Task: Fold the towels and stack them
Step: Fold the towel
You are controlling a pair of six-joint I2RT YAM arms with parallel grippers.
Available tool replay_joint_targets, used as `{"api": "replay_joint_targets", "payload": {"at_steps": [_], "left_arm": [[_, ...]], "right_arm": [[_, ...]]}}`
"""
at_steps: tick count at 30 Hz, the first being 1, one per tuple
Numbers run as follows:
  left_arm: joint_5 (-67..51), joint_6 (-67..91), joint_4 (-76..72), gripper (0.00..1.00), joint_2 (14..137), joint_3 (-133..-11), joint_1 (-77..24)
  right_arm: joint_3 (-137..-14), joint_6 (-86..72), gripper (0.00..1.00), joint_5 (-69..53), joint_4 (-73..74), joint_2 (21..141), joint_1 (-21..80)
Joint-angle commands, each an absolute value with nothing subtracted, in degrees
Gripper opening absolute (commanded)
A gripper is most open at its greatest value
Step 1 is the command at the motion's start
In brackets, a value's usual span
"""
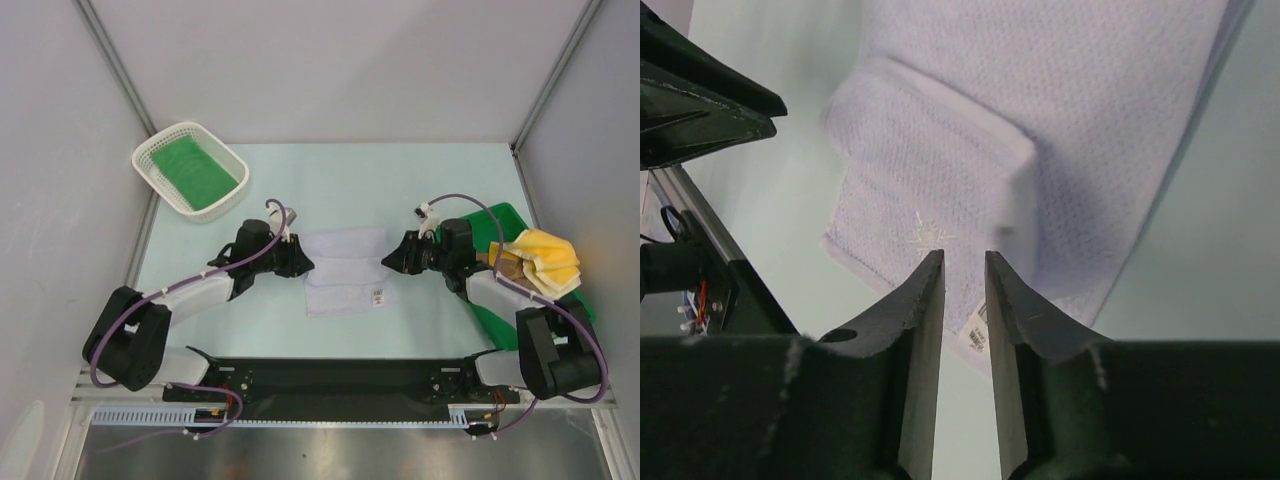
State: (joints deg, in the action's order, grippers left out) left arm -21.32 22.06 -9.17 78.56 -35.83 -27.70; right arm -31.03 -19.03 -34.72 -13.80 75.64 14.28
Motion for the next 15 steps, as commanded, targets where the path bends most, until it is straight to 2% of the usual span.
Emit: {"api": "replay_joint_targets", "payload": {"at_steps": [1,2,4,9,12,15], "left_arm": [[-18.5,23.8,-8.7,0.34,73.1,-34.4,-29.4],[-18.7,24.1,-8.1,0.37,72.3,-33.8,-29.7],[-19.2,25.9,-7.9,0.4,69.1,-33.0,-31.2],[-15.9,29.7,-6.0,0.54,66.5,-32.2,-32.3],[-10.8,30.1,-2.0,0.59,70.4,-36.5,-31.9],[-9.9,28.1,4.4,0.59,77.0,-44.1,-30.4]], "right_arm": [[-30.1,-18.9,0.29,-34.3,-9.5,72.1,16.3],[-29.8,-18.6,0.34,-34.3,-8.3,71.3,16.8],[-29.8,-17.4,0.37,-32.5,-3.5,69.2,17.6],[-30.7,-19.2,0.38,-26.9,6.8,65.9,17.7],[-31.8,-21.3,0.4,-24.5,6.8,63.6,17.7],[-35.3,-22.3,0.44,-20.7,6.3,64.6,17.8]]}}
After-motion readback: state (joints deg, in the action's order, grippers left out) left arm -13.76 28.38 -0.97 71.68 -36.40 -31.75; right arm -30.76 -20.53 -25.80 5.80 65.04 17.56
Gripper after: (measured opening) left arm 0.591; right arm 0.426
